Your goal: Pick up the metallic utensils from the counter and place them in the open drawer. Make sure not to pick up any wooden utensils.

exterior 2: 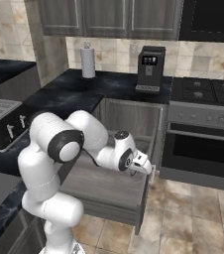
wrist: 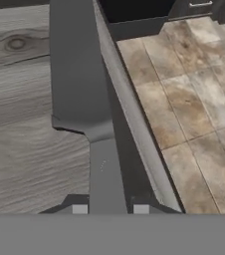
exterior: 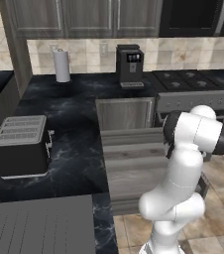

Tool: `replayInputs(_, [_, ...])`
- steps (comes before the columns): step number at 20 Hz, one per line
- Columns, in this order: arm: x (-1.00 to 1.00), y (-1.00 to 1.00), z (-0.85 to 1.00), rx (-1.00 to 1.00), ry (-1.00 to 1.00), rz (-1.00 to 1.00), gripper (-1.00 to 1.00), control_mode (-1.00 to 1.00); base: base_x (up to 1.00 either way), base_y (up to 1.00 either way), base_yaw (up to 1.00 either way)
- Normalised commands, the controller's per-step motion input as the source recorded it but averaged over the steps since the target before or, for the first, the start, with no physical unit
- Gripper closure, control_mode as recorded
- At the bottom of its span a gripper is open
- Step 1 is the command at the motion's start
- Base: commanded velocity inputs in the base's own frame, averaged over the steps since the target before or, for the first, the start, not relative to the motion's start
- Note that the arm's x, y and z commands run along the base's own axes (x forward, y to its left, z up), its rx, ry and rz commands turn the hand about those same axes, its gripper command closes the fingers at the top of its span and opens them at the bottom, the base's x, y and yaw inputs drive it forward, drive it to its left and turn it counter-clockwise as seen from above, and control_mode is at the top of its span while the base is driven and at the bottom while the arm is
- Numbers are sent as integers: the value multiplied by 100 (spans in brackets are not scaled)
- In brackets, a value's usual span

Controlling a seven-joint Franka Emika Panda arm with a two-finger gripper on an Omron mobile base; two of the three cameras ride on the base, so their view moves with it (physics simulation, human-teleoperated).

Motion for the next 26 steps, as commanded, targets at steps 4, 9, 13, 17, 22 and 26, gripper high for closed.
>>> replayInputs(4, [-2, 5, 74, 0, 1, 4, 100, -100, 0, 0, 0])
replayInputs(9, [0, 34, 32, 0, 19, 11, 100, -100, 0, 0, 0])
replayInputs(13, [0, 30, 2, 2, 16, 13, 100, -100, 0, 0, 0])
replayInputs(17, [0, 30, 0, 11, 14, 15, 100, -100, 0, 0, 0])
replayInputs(22, [0, 21, 0, 12, 11, 17, 100, -100, 0, 0, 0])
replayInputs(26, [0, 23, -4, 10, 8, 17, 100, -100, 0, 0, 0])
